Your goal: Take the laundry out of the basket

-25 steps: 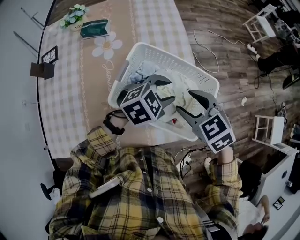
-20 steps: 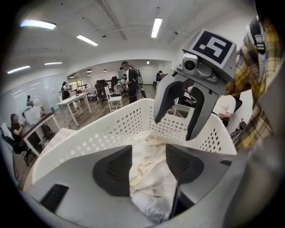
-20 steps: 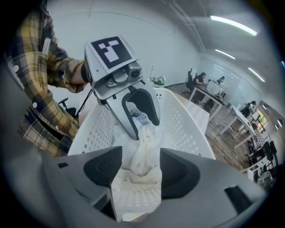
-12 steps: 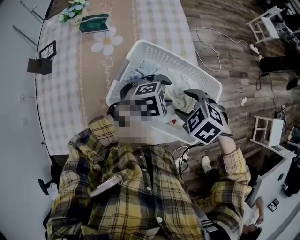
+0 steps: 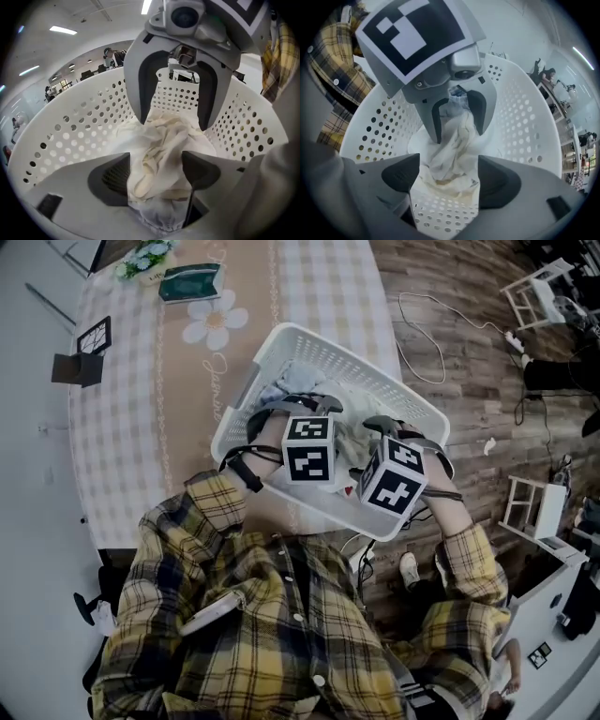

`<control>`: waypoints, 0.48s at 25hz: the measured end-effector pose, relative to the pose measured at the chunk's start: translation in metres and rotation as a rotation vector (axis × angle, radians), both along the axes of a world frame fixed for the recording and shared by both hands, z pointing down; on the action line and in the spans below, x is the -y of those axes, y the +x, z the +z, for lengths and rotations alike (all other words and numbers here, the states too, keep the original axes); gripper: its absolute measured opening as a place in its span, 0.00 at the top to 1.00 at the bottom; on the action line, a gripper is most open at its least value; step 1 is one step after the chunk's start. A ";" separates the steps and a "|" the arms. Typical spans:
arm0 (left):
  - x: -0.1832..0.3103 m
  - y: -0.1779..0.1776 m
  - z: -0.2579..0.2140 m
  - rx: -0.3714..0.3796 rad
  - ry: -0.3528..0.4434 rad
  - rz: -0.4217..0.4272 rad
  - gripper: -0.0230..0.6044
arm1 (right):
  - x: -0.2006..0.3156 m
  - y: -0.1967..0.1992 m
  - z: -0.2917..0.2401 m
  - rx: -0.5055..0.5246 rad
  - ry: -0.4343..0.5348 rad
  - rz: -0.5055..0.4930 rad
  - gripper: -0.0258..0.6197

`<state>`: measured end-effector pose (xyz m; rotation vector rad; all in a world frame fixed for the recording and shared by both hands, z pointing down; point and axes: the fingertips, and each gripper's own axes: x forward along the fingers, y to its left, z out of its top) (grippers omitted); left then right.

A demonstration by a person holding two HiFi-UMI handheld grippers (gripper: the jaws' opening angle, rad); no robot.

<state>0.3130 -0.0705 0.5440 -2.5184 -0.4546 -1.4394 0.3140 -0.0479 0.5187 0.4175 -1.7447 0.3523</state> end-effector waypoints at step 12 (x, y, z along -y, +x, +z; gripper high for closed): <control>0.006 0.001 0.016 0.033 -0.003 -0.007 0.35 | 0.000 0.010 0.060 -0.157 -0.111 -0.078 0.32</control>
